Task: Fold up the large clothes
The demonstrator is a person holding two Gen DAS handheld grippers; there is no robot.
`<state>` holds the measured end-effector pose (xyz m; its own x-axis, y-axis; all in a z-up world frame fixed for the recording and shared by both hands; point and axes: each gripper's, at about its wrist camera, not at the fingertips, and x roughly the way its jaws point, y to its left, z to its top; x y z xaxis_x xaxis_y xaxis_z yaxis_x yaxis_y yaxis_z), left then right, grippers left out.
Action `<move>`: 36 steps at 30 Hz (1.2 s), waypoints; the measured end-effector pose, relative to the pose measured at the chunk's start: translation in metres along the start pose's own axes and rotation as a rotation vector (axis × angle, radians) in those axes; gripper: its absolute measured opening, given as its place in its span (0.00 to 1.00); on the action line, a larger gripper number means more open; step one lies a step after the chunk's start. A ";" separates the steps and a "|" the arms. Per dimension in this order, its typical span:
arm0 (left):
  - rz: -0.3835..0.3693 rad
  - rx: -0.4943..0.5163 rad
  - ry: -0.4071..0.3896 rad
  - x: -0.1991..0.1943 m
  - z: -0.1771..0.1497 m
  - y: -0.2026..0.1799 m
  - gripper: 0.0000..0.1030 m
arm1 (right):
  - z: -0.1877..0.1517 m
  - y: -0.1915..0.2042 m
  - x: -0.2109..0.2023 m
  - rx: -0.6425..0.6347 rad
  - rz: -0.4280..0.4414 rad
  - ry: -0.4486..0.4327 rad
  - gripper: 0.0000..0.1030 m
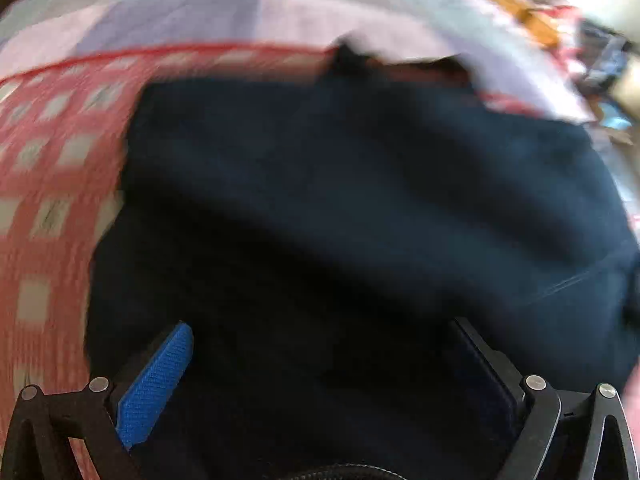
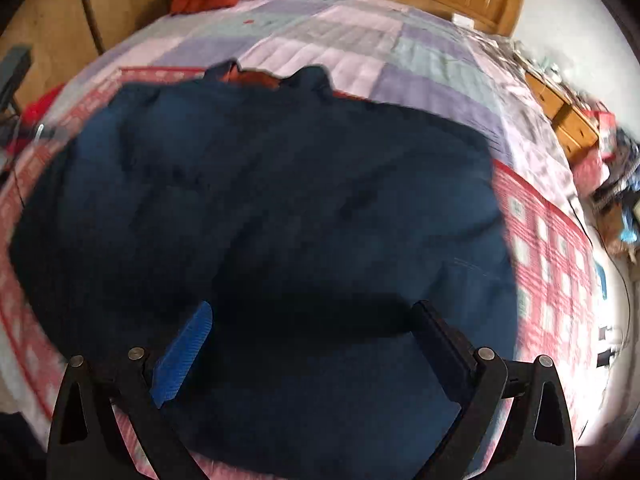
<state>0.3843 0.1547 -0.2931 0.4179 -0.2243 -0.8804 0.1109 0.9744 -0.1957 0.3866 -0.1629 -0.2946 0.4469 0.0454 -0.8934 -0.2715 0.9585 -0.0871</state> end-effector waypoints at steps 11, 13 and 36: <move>0.172 -0.324 -0.273 -0.026 -0.055 0.054 1.00 | 0.136 -0.035 0.088 0.153 -0.073 -0.034 0.98; 0.232 -0.193 -0.286 -0.028 -0.045 0.037 1.00 | 0.124 -0.018 0.049 0.088 -0.037 -0.141 0.98; 0.355 -0.250 -0.238 0.004 0.014 0.103 1.00 | 0.009 -0.049 0.015 0.195 -0.033 -0.077 1.00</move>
<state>0.4098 0.2536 -0.3112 0.5883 0.1530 -0.7940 -0.2834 0.9587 -0.0253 0.4146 -0.2061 -0.2997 0.5185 0.0272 -0.8547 -0.0885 0.9958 -0.0220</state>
